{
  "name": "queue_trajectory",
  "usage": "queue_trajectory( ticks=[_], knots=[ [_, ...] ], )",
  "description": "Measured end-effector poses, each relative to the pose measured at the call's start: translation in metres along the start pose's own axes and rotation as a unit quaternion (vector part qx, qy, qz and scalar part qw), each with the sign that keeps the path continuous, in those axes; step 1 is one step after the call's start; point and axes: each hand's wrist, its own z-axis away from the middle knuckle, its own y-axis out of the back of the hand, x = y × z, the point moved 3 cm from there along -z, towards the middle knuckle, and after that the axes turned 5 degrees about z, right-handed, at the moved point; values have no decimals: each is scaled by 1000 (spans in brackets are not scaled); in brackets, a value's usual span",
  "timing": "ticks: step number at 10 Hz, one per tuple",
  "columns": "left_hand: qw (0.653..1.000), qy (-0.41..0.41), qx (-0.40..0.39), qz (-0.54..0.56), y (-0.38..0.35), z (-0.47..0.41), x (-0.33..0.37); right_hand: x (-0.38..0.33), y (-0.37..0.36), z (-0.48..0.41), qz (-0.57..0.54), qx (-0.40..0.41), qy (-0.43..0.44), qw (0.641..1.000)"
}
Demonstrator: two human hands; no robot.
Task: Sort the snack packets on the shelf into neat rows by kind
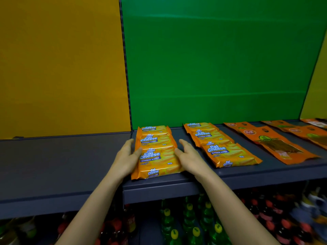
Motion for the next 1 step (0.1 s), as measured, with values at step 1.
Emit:
queue_trajectory(
  ticks=[1],
  knots=[
    [993, -92, 71, -6, 18, 2, 16, 4, 28, 9, -49, 53, 30, 997]
  ],
)
